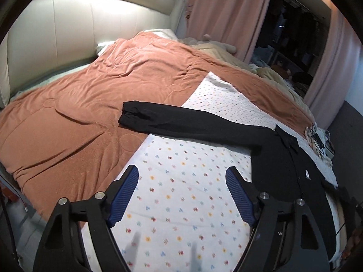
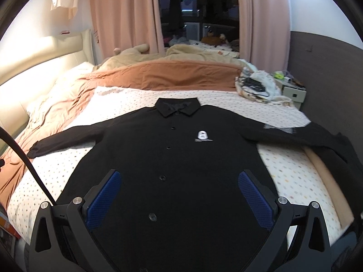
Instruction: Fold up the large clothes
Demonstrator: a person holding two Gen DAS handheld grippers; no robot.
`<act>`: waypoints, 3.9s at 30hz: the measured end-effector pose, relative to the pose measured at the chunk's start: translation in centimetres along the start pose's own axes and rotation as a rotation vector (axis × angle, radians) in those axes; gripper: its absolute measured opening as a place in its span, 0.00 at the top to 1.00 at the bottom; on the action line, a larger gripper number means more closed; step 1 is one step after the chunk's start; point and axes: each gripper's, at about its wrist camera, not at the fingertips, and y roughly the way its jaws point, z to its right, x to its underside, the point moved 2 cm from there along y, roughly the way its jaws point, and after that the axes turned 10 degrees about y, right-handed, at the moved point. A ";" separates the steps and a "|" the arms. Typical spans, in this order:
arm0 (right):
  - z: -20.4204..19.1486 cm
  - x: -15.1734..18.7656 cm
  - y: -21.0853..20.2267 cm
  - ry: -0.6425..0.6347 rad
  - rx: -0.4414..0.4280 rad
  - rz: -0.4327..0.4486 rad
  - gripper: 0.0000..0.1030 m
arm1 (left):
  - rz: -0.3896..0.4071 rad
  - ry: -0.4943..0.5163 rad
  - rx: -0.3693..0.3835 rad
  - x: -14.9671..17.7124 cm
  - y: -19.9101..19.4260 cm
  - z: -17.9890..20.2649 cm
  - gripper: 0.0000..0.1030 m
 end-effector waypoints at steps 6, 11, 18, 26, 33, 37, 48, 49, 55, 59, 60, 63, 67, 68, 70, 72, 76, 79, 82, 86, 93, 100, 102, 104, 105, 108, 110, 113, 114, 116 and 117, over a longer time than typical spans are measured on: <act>-1.5 -2.5 4.1 -0.054 -0.032 -0.026 0.08 | -0.046 -0.036 -0.046 -2.6 4.2 -2.8 0.33; -2.6 -4.3 8.1 -0.114 -0.101 -0.077 0.21 | -0.081 -0.004 -0.109 -4.6 7.7 -4.5 0.40; -3.6 -6.4 14.5 -0.171 -0.162 -0.134 0.35 | -0.150 0.038 -0.161 -6.3 13.4 -6.8 0.47; -5.3 -7.8 21.0 -0.195 -0.229 -0.185 0.44 | -0.226 0.110 -0.217 -6.7 18.8 -9.0 0.51; -7.7 -8.6 25.0 -0.179 -0.246 -0.224 0.44 | -0.320 0.141 -0.212 -6.3 22.5 -9.5 0.51; -9.2 -9.0 27.5 -0.166 -0.238 -0.246 0.44 | -0.336 0.151 -0.223 -6.2 22.9 -9.4 0.54; -14.5 -6.6 36.8 -0.183 -0.210 -0.490 0.46 | -0.306 0.256 -0.254 -9.4 19.7 -7.0 0.92; -14.5 -6.4 36.9 -0.189 -0.199 -0.496 0.46 | -0.287 0.260 -0.255 -10.1 18.9 -6.7 0.92; -12.8 -8.2 33.3 -0.128 -0.219 -0.456 0.46 | -0.152 0.332 -0.269 -15.5 13.0 -3.1 0.92; -10.4 -9.7 29.7 -0.097 -0.217 -0.406 0.40 | -0.084 0.381 -0.279 -19.2 9.2 0.6 0.92; -9.8 -9.8 28.7 -0.091 -0.219 -0.396 0.39 | -0.061 0.407 -0.283 -20.0 8.1 2.1 0.92; -7.9 -10.2 26.0 -0.075 -0.226 -0.367 0.37 | 0.003 0.465 -0.284 -22.1 5.4 6.1 0.92; -5.7 -10.6 23.4 -0.036 -0.231 -0.332 0.31 | 0.096 0.500 -0.247 -24.7 2.0 11.7 0.92; -5.2 -10.4 22.5 -0.027 -0.226 -0.328 0.31 | 0.115 0.516 -0.233 -25.3 1.2 13.4 0.93; -3.8 -10.5 21.2 -0.022 -0.215 -0.317 0.31 | 0.143 0.559 -0.218 -26.2 0.0 16.3 0.94; -2.8 -10.7 20.2 -0.007 -0.210 -0.307 0.31 | 0.163 0.602 -0.196 -26.9 -1.0 19.3 0.97; -0.3 -11.5 18.2 0.038 -0.193 -0.288 0.31 | 0.207 0.694 -0.158 -27.2 -2.6 25.2 0.97; 1.1 -12.0 16.5 0.047 -0.176 -0.268 0.31 | 0.233 0.748 -0.120 -27.3 -3.2 29.3 0.97; 2.1 -12.2 14.7 0.041 -0.164 -0.246 0.31 | 0.254 0.807 -0.080 -26.8 -3.5 33.1 0.97; 4.7 -12.0 12.6 0.059 -0.134 -0.208 0.31 | 0.281 0.849 -0.014 -26.2 -4.0 38.0 0.98; 10.3 -10.8 9.3 0.167 -0.084 -0.177 0.31 | 0.264 0.906 0.121 -24.3 -2.4 44.6 0.98; 15.3 -8.8 5.7 0.295 -0.049 -0.155 0.31 | 0.197 0.944 0.288 -19.7 0.3 52.0 0.98; 16.2 -8.0 4.9 0.321 -0.038 -0.157 0.31 | 0.178 0.949 0.325 -17.8 1.3 53.4 0.98; 16.9 -7.4 4.5 0.338 -0.036 -0.164 0.31 | 0.151 0.930 0.359 -16.6 2.4 54.0 0.98; 17.0 -7.1 4.3 0.338 -0.033 -0.171 0.31 | 0.132 0.909 0.380 -16.1 3.2 54.0 0.98; 16.6 -7.1 4.6 0.337 -0.039 -0.192 0.31 | 0.082 0.832 0.396 -15.2 5.1 53.1 0.98; 15.9 -7.1 5.1 0.334 -0.044 -0.203 0.31 | 0.075 0.797 0.384 -14.7 5.7 51.6 0.98; 15.5 -7.5 5.4 0.334 -0.058 -0.212 0.29 | 0.067 0.725 0.359 -15.0 6.5 48.0 0.93; 14.9 -7.7 5.7 0.337 -0.066 -0.215 0.20 | 0.063 0.701 0.345 -15.1 6.8 46.7 0.89; 14.1 -7.8 6.0 0.332 -0.087 -0.213 0.17 | 0.044 0.669 0.316 -15.5 7.3 44.3 0.21; 13.1 -8.0 6.3 0.321 -0.095 -0.215 0.17 | 0.037 0.653 0.311 -15.5 7.4 42.9 0.00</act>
